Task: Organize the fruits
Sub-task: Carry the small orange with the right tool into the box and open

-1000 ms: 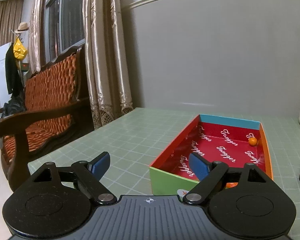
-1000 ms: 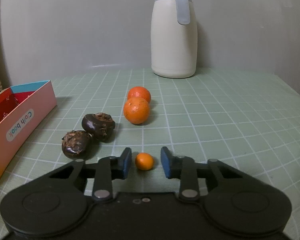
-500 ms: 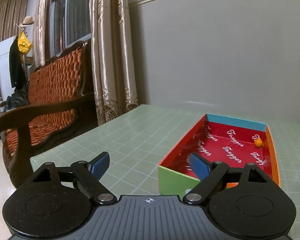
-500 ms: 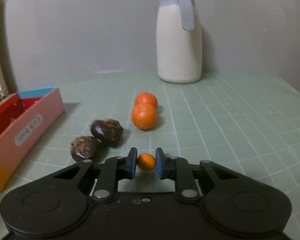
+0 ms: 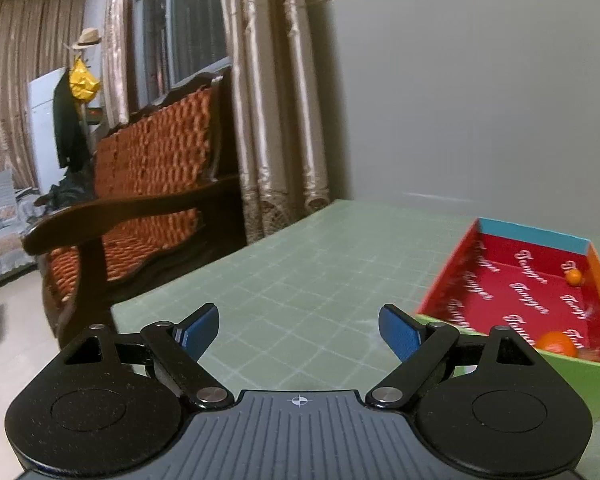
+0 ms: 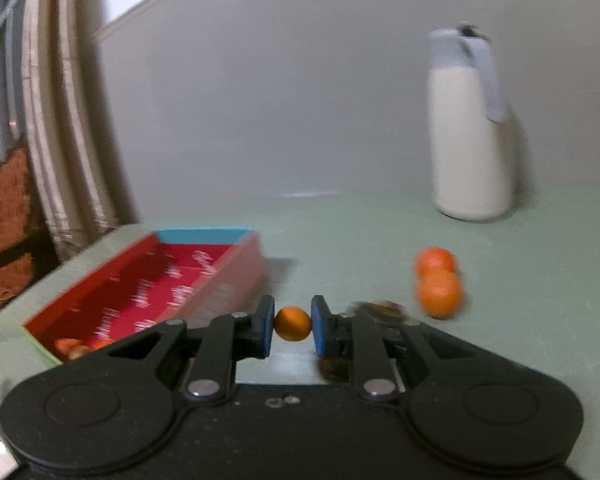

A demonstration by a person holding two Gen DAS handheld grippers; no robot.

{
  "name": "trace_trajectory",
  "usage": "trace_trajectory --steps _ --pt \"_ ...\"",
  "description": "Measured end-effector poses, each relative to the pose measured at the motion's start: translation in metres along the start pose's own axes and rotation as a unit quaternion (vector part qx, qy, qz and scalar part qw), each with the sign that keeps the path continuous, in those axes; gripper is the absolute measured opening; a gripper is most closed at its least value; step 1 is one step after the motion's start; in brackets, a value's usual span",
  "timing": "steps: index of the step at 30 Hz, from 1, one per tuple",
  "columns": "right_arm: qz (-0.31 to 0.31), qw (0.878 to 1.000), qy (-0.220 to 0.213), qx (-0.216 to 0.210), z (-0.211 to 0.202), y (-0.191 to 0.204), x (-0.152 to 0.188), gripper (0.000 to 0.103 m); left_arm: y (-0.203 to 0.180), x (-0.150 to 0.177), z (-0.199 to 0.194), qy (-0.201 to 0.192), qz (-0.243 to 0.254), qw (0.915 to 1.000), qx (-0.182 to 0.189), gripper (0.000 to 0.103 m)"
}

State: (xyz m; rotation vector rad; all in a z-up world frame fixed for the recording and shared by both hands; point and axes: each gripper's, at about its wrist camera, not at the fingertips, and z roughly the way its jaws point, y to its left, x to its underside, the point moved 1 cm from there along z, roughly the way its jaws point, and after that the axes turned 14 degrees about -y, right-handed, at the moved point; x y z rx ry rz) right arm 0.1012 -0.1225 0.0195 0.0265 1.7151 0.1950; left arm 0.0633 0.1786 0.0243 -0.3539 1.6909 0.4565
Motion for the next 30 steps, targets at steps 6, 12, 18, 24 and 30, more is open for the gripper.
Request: trace_trajectory --steps 6,12,18,24,30 --pt "0.001 0.998 -0.005 -0.07 0.009 0.037 -0.003 0.018 0.026 0.003 0.004 0.009 -0.008 0.9997 -0.021 0.087" --pt "-0.025 0.993 0.002 -0.116 0.023 0.075 -0.003 0.018 0.039 0.007 0.006 0.015 -0.013 0.9992 -0.034 0.087" --pt "-0.04 0.99 0.02 -0.137 0.034 0.098 0.008 0.018 0.047 0.01 0.006 0.015 -0.008 0.999 -0.04 0.087" --pt "-0.037 0.989 0.03 -0.138 0.038 0.102 0.015 0.018 0.051 0.012 0.009 0.02 -0.009 0.9989 -0.042 0.087" --pt "-0.036 0.989 0.035 -0.139 0.039 0.102 0.018 0.027 0.048 0.01 0.008 0.018 -0.008 0.9991 -0.038 0.088"
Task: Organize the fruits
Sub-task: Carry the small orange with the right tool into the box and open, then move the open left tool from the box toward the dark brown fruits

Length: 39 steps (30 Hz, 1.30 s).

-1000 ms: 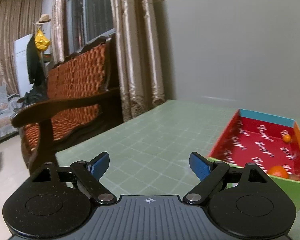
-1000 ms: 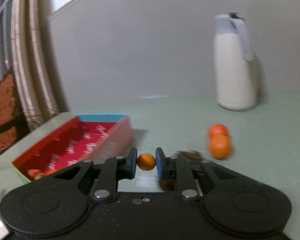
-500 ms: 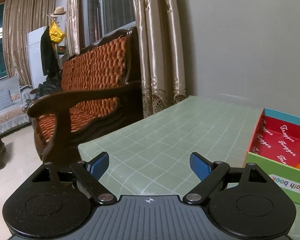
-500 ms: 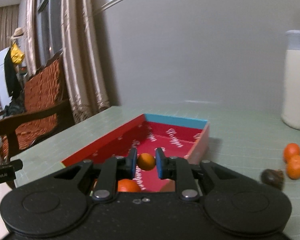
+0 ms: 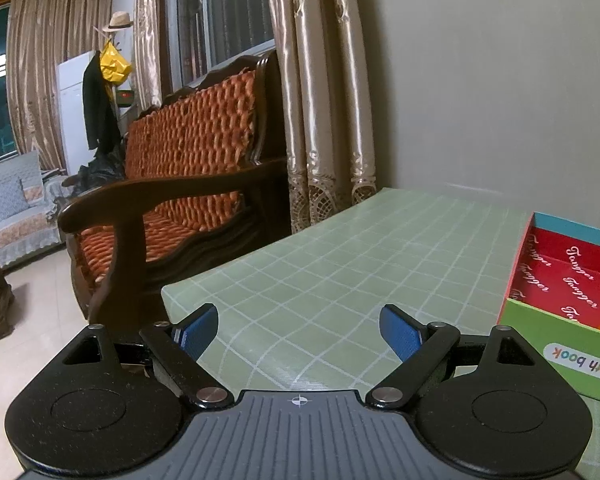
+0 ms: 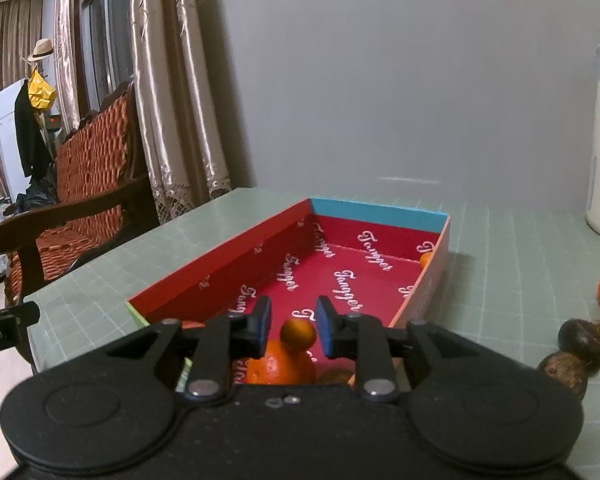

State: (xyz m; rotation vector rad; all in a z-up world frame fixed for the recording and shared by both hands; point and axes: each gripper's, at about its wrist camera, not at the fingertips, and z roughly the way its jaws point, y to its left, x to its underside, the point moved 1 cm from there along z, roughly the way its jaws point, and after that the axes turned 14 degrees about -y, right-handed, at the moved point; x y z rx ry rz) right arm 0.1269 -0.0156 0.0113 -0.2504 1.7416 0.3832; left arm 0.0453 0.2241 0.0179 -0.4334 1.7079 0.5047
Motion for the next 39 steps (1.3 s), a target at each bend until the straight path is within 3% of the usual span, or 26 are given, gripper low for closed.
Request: trace_trajectory --steps 2,5,9,18,22,27,39 --pt "0.002 1.0 -0.002 0.0 -0.002 -0.001 -0.001 0.028 -0.001 0.0 0.0 0.0 0.002 1.0 0.002 0.088" --pt "0.008 1.0 -0.008 0.003 -0.004 -0.004 -0.004 0.038 -0.003 -0.001 -0.002 -0.002 0.005 1.0 0.004 0.088" --pt "0.012 1.0 -0.019 0.01 -0.007 -0.007 -0.007 0.07 -0.006 -0.001 -0.003 -0.003 0.007 1.0 0.004 0.088" --pt "0.0 0.999 -0.044 0.023 -0.021 -0.01 -0.016 0.085 -0.015 -0.002 -0.008 -0.007 0.015 0.9998 0.013 0.088" --pt "0.004 0.998 -0.053 0.038 -0.029 -0.019 -0.019 0.098 -0.024 -0.004 -0.013 -0.011 0.018 0.9996 0.021 0.088" --pt "0.009 0.996 -0.054 0.069 -0.04 -0.037 -0.021 0.103 -0.044 -0.006 -0.021 -0.018 0.022 0.9987 0.041 0.088" --pt "0.039 0.985 -0.034 0.162 -0.079 -0.102 -0.011 0.103 -0.114 -0.008 -0.055 -0.053 0.049 0.99 0.121 0.093"
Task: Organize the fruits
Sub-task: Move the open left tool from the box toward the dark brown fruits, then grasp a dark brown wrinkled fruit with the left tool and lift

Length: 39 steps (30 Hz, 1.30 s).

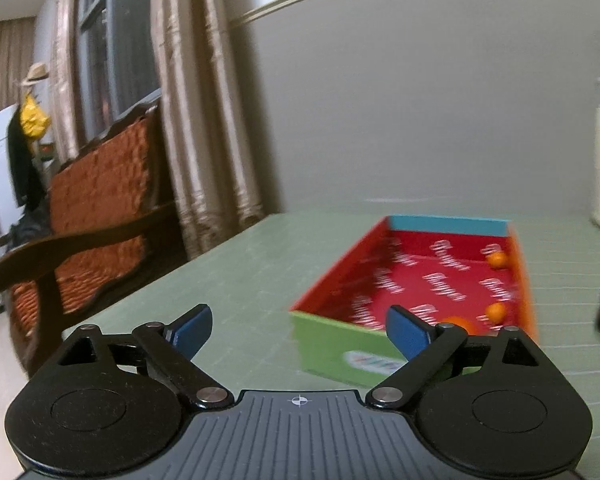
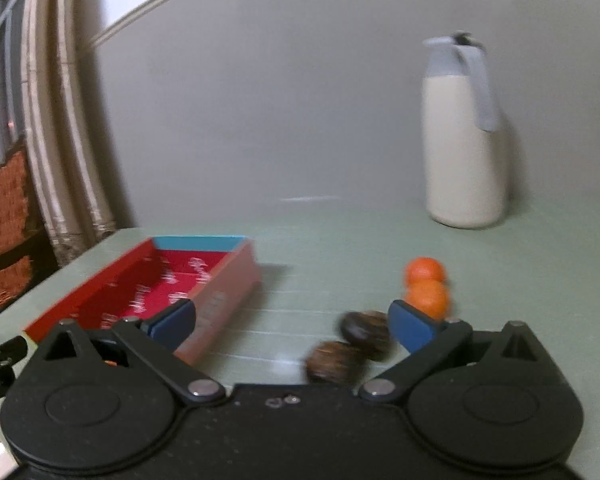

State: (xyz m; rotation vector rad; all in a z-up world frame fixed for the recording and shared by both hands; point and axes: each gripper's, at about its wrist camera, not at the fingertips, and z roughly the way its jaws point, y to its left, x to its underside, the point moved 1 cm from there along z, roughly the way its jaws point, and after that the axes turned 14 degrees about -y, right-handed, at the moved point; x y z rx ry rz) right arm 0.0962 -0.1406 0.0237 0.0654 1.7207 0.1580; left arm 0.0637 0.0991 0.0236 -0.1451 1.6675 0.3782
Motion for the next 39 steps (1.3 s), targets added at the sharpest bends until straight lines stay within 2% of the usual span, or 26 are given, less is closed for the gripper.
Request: trace_trajectory --steps 9,22,29,39 --pt "-0.008 0.998 -0.004 0.067 -0.018 -0.045 0.003 0.103 -0.051 -0.009 -0.016 -0.028 0.024 0.9975 0.061 0.093" --pt "0.004 0.991 -0.005 0.134 -0.047 -0.1 0.007 0.103 -0.124 -0.013 -0.04 -0.052 0.043 0.9853 0.157 0.093" --pt "0.017 0.983 -0.018 0.18 -0.068 -0.131 0.009 0.103 -0.162 -0.011 -0.041 -0.028 0.049 0.9783 0.199 0.093" --pt "0.03 0.975 -0.029 0.217 -0.089 -0.159 0.011 0.103 -0.198 -0.005 -0.037 -0.003 0.054 0.9714 0.231 0.093"
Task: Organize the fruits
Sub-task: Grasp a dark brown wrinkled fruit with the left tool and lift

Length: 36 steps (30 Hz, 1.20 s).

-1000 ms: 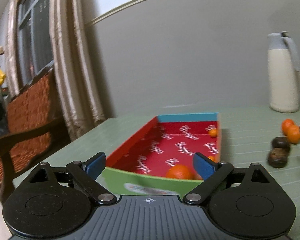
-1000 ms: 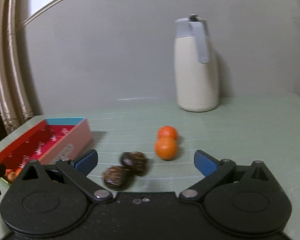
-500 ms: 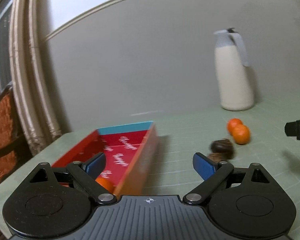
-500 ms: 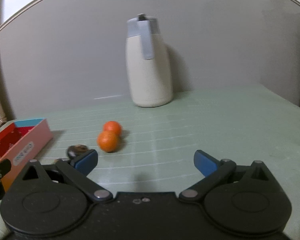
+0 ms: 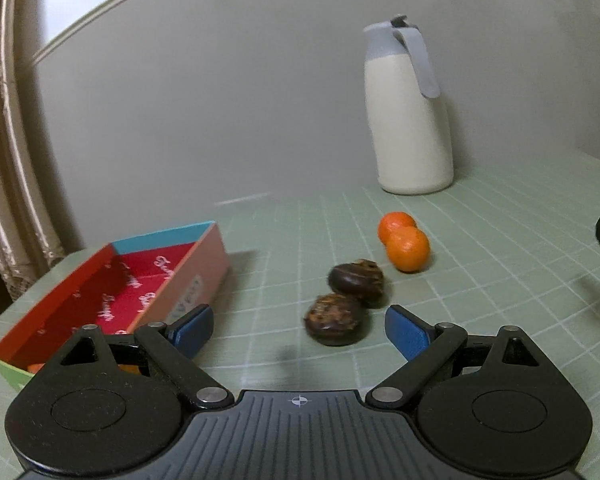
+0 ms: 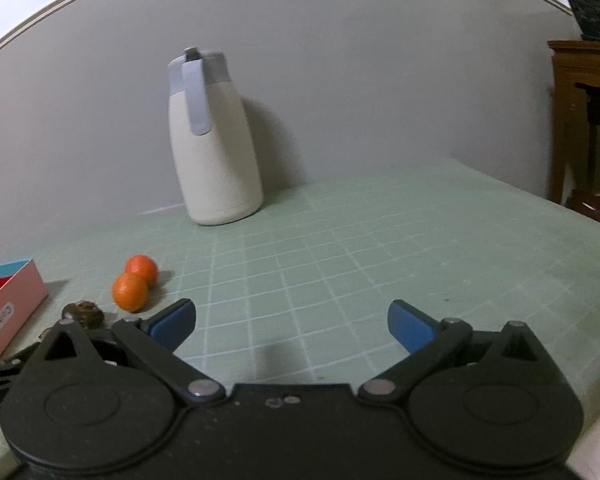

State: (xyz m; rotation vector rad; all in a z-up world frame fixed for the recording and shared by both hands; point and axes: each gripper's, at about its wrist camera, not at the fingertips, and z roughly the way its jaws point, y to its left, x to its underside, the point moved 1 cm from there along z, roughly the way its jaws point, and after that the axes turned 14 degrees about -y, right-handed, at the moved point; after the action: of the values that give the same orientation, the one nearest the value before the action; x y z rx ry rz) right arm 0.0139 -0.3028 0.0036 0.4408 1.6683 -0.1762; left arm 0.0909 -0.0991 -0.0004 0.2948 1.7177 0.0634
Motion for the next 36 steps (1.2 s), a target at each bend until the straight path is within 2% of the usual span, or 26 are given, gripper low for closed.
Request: trace_trajectory --steps 11,17,24,30,33,35,36 --pt "0.001 1.0 -0.007 0.029 -0.005 -0.017 0.001 0.103 -0.008 0.0 0.029 0.047 -0.024 0.9982 0.027 0.093" --pt "0.002 0.999 -0.009 0.037 -0.005 -0.021 0.001 0.103 -0.011 0.0 0.039 0.074 -0.035 0.995 0.056 0.091" --pt "0.005 0.999 -0.014 0.047 -0.008 -0.022 0.001 0.103 -0.011 0.0 0.05 0.106 -0.05 0.9899 0.08 0.082" --pt "-0.001 0.999 -0.008 0.036 -0.006 -0.017 0.003 0.103 -0.011 -0.001 0.057 0.107 -0.056 0.9892 0.083 0.069" --pt "0.002 0.999 -0.006 0.036 -0.005 -0.017 0.003 0.103 -0.01 -0.002 0.056 0.103 -0.055 0.99 0.08 0.056" --pt "0.006 0.999 -0.005 0.037 -0.004 -0.019 0.004 0.103 -0.01 -0.002 0.056 0.101 -0.054 0.9902 0.08 0.043" --pt "0.007 0.999 -0.005 0.037 -0.004 -0.019 0.003 0.103 -0.01 -0.002 0.056 0.1 -0.053 0.9905 0.079 0.041"
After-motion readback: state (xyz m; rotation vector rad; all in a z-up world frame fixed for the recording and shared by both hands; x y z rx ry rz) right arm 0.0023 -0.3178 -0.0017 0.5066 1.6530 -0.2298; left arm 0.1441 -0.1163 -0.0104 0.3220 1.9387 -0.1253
